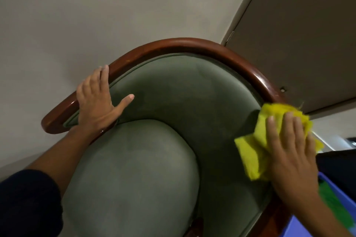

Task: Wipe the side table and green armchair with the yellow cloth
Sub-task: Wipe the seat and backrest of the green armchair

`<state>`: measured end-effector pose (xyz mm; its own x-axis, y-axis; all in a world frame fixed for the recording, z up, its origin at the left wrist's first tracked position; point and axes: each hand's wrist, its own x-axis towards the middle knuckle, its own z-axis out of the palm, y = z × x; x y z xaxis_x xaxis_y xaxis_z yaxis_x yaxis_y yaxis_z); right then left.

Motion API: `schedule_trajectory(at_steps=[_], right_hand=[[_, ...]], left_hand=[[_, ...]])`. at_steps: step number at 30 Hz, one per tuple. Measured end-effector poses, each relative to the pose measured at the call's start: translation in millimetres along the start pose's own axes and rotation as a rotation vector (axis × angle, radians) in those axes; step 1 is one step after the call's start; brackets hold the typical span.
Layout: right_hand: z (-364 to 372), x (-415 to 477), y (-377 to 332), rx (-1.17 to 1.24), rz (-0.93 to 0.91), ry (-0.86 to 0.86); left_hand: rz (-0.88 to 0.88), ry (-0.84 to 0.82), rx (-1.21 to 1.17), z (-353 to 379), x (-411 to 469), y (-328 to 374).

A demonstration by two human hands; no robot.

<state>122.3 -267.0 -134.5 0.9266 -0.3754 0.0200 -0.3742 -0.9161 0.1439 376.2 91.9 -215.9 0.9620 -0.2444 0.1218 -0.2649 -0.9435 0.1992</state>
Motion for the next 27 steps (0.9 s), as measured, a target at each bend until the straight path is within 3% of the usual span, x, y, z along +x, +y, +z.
schedule_trajectory(at_steps=[4, 8, 12, 14, 16, 18, 19, 21, 22, 24, 27], right_hand=[[16.9, -0.6, -14.8, -0.003, -0.127, -0.032], [30.4, 80.1, -63.0, 0.151, -0.089, 0.024], [23.7, 158.2, -123.3, 0.272, -0.297, -0.007], [10.1, 166.1, -144.3, 0.426, -0.375, -0.116], [-10.8, 153.1, -162.4, 0.739, -0.360, -0.231], [-35.4, 109.8, -170.4, 1.065, -0.248, -0.288], [-51.6, 77.2, -166.3, 1.225, -0.165, -0.295], [-42.9, 30.8, -172.3, 1.509, 0.028, -0.400], [-32.7, 12.8, -172.7, 1.621, 0.163, -0.454], [-17.9, -22.6, -167.0, 1.814, 0.441, -0.527], [-43.2, -92.5, -145.5, 2.093, 0.676, -0.580]], left_hand=[[0.009, 0.006, -0.002, 0.4, -0.9, 0.3], [0.004, -0.010, -0.012, -0.5, -2.4, -0.2], [-0.051, -0.129, -0.069, -7.4, 1.3, -0.2], [-0.110, -0.232, -0.129, -20.3, -0.2, 3.3], [-0.144, -0.255, -0.154, -40.3, -11.2, 15.9], [-0.164, -0.224, -0.312, -66.6, -44.3, 45.3], [-0.185, -0.279, -0.505, -90.2, -67.0, 67.7], [-0.391, -0.518, -0.998, -97.7, -106.4, 96.2], [-0.504, -0.555, -1.147, -94.9, -118.9, 105.0], [-0.591, -0.529, -1.165, -91.3, -147.4, 114.5], [-0.431, -0.481, -1.147, -145.2, -197.6, 136.1]])
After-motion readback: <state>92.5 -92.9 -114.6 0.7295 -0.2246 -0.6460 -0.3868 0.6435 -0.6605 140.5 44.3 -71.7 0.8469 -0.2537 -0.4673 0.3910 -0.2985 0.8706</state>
